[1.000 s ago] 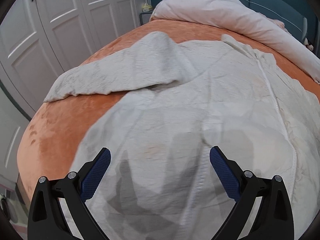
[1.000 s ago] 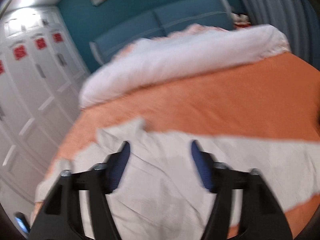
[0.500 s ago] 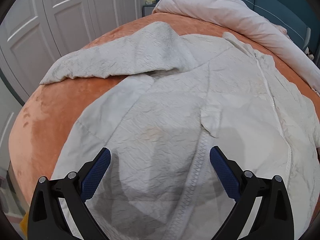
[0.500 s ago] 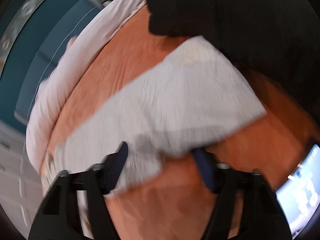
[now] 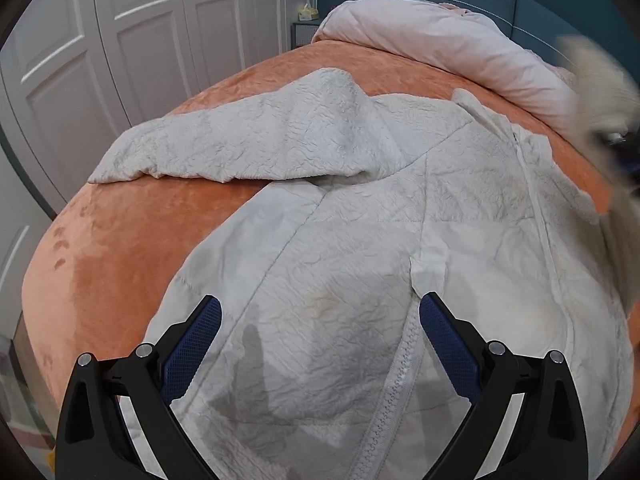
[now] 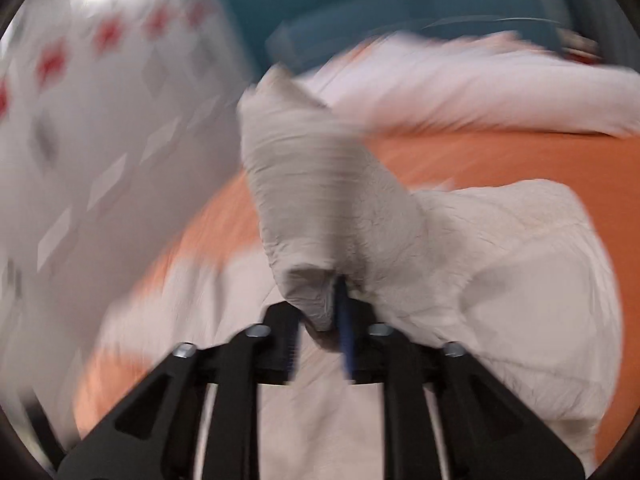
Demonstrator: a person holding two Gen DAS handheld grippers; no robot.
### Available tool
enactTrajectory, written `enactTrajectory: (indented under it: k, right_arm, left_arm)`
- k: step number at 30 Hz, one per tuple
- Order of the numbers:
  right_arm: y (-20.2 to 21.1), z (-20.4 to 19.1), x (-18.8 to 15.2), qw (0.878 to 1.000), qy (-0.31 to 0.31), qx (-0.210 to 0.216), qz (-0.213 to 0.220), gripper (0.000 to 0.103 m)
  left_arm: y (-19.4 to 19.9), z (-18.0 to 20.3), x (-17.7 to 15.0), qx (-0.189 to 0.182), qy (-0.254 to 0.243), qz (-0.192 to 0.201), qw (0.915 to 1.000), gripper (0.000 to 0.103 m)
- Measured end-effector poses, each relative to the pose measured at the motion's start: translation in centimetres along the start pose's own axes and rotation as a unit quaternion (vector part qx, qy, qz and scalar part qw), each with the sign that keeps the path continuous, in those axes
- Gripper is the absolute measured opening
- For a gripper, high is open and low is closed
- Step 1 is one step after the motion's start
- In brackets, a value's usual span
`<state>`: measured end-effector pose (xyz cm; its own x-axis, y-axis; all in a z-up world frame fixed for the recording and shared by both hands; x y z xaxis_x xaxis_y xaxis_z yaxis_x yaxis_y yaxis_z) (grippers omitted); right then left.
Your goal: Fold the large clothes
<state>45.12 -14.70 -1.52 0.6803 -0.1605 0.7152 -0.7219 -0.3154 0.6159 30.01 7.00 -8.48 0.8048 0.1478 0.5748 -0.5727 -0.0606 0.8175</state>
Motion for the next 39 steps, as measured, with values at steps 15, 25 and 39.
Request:
enactTrajectory:
  k: [15, 25, 39]
  right_arm:
    - [13.2, 14.3, -13.3, 0.985, -0.119, -0.125, 0.004, 0.049]
    - [14.5, 22.1, -13.3, 0.967, -0.195, -0.163, 0.036, 0.057]
    - [9.4, 20.6, -7.0, 0.975, -0.155, -0.145, 0.072, 0.008]
  left_arm:
    - [-3.3, 6.7, 5.6, -0.150, 0.040, -0.038, 0.9872, 0.097]
    - [-10.9, 11.3, 7.9, -0.162, 0.128, -0.088, 0.9744, 0.097]
    - [-7.9, 11.9, 15.0, -0.177, 0.035, 0.044, 0.9827, 0.007]
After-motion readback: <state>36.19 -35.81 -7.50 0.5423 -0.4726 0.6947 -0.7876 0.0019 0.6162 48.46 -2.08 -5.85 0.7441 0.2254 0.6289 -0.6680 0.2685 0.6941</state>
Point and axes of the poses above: each gripper's, at about its wrist camera, not at the fingertips, and y roughly against the way its jaws point, z to its right, x to its top, the point moved 8 cm from there along -y, roughly the way its jaws point
